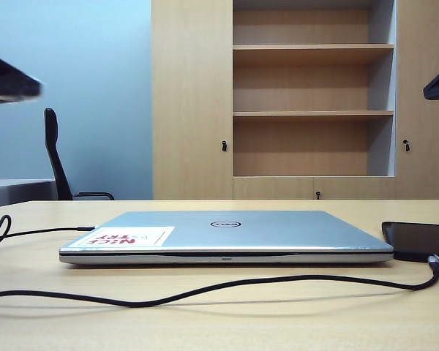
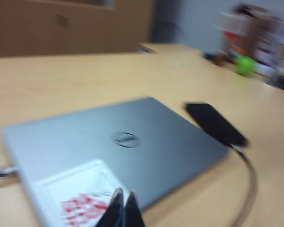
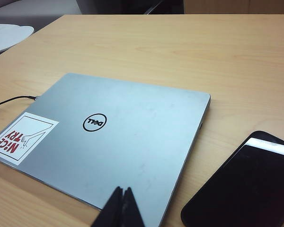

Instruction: Pick up the charging cable and the phone, plug the charging cable into the charging port on the phone, and finally place them back on the table.

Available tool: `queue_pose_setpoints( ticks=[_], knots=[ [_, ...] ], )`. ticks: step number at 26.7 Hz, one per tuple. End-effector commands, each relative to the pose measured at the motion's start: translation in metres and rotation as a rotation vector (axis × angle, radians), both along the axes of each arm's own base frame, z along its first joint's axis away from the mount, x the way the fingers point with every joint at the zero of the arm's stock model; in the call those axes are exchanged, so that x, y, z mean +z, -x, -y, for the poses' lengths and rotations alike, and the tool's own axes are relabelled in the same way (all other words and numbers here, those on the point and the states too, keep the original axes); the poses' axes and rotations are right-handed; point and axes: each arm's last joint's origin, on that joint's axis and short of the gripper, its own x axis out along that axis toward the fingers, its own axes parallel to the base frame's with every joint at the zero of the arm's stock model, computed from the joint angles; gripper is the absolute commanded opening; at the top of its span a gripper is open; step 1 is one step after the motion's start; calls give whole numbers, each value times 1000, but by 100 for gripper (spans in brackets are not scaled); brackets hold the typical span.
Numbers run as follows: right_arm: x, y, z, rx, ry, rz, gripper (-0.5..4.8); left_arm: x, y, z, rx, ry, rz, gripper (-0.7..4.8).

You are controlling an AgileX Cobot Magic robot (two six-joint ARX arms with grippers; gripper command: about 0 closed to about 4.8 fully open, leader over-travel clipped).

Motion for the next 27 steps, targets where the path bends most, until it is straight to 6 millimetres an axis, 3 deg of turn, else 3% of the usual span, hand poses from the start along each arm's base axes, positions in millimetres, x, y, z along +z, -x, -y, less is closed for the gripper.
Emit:
queue_pose_setpoints(
  ticks=[1, 14, 19, 27],
  knots=[
    [4, 0, 0, 1, -6, 24, -1, 1, -3, -22, 195, 4, 10, -5],
    [4, 0, 0, 1, -7, 24, -1, 1, -2, -61, 577, -2, 101, -6],
    [4, 0, 0, 1, -6, 24, -1, -14, -5, -66, 637, -17, 55, -5],
    [4, 0, 0, 1, -6, 24, -1, -13, -5, -67, 638, -113, 105, -6]
  ],
)
